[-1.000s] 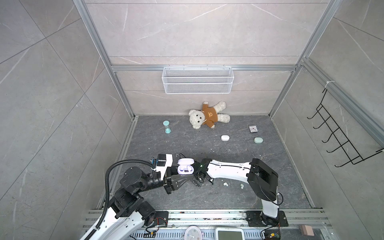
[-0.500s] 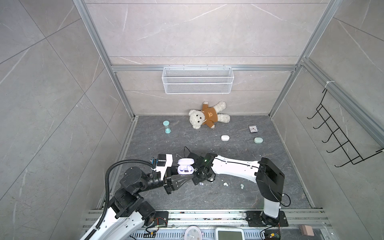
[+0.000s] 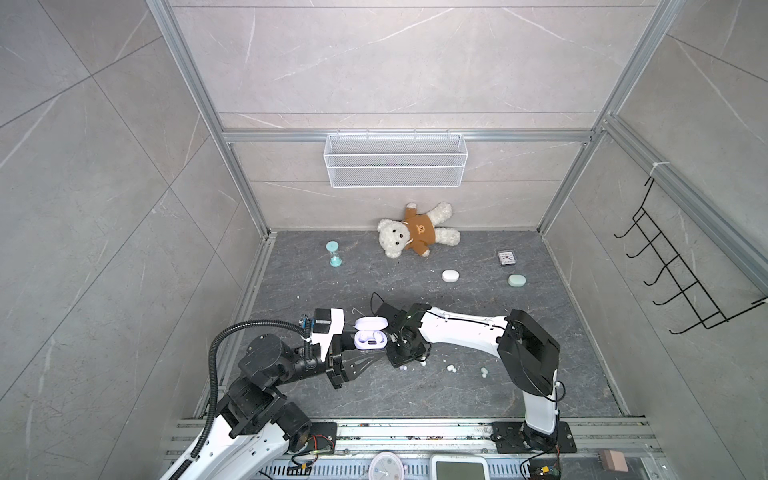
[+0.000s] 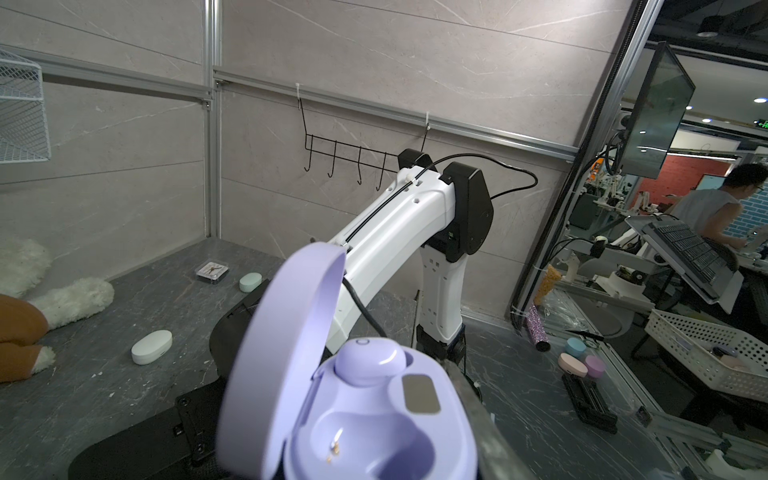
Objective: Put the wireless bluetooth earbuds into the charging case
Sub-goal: 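Lower the right gripper and close it on the second lavender earbud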
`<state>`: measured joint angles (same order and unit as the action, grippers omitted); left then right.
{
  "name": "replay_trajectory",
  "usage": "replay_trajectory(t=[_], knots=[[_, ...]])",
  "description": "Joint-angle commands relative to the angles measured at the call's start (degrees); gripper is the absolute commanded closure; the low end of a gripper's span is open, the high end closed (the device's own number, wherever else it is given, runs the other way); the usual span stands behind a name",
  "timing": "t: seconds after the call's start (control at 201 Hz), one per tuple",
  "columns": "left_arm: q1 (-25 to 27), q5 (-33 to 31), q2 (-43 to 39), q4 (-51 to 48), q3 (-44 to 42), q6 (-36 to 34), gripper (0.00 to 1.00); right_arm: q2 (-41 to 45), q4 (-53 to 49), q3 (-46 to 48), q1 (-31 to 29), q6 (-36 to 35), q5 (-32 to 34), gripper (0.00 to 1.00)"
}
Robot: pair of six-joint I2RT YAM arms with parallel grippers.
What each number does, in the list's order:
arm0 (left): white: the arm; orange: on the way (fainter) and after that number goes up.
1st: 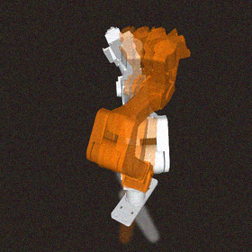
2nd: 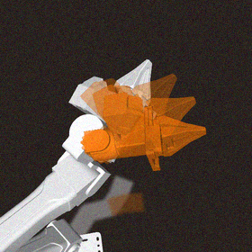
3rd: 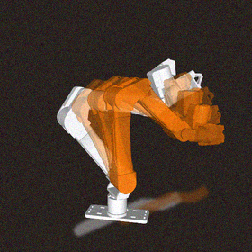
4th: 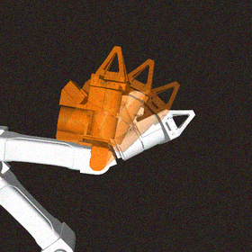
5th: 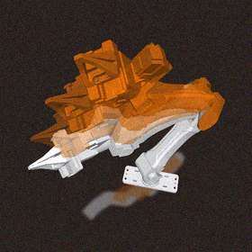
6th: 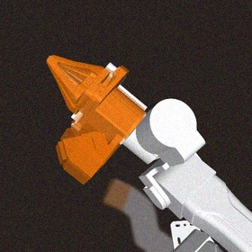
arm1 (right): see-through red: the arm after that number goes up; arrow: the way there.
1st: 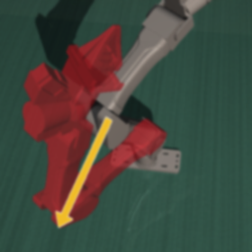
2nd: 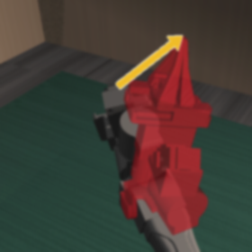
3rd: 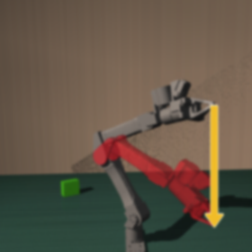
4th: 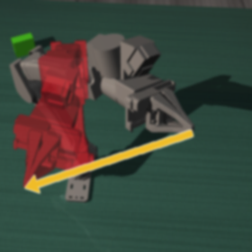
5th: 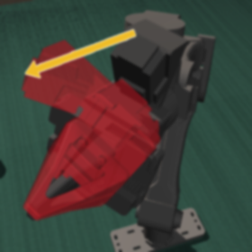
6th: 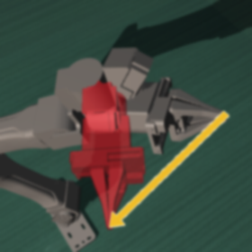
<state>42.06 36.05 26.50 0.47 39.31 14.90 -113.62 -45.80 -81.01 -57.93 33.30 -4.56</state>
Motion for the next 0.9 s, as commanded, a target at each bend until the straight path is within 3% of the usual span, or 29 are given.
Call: replay_trajectory(t=[0.0,0.896], knots=[[-0.1,-0.3,-0.7,2.2,1.6,-0.1,0.85,-1.2,-2.2,-1.5,-0.3,0.5,0.3,0.56],[-0.1,-0.4,-1.0,2.7,0.6,0.4,0.85,-5.6,-5.1,-3.8,-2.6,0.9,4.0,0.71]])
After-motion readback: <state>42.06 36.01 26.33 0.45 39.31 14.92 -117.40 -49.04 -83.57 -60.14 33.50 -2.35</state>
